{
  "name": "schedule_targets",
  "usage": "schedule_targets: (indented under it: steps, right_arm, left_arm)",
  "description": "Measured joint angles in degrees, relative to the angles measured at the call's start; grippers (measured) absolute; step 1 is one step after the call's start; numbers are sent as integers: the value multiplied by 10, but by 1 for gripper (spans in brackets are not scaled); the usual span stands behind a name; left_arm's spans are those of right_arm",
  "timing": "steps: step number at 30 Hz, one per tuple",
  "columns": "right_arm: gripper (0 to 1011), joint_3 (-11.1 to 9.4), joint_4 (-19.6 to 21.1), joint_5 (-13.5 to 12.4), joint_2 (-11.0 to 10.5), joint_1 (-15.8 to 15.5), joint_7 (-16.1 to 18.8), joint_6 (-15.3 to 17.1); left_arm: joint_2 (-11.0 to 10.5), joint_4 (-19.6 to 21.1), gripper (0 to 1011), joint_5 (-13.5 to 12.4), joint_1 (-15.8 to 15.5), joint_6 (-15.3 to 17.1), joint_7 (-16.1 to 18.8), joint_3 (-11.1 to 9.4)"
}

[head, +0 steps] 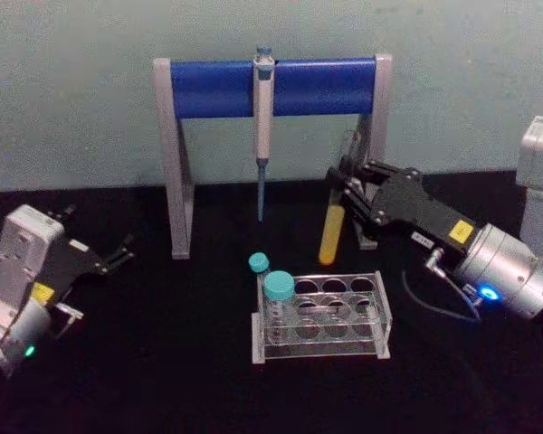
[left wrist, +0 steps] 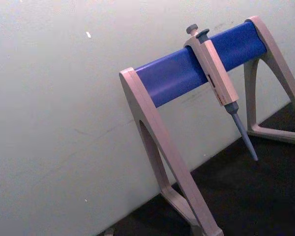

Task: Pick up the test tube from the test tube rack, shake it, then place it back into the test tube rack.

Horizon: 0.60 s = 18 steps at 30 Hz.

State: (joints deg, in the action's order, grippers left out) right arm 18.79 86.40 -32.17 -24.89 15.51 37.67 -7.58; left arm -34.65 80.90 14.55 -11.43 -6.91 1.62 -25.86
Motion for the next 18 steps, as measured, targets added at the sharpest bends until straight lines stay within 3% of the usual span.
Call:
schedule_targets:
  steps: [5,9,13,18]
  right_arm:
    - [232,7,25,-38,-32,-4,40,40]
    - [232,5,52,-55,-63,-17,44,74]
    - [232,-4,89,-58,-99,-33,25,105]
    - [232,-23,133,-40,-146,-59,-23,123]
  left_arm:
    - [0,0,1001,0,0,0,0,0]
    - [0,0,1001,0,0,0,0,0]
    - [0,0,1001,0,0,0,0,0]
    - [0,0,1001,0,0,0,0,0]
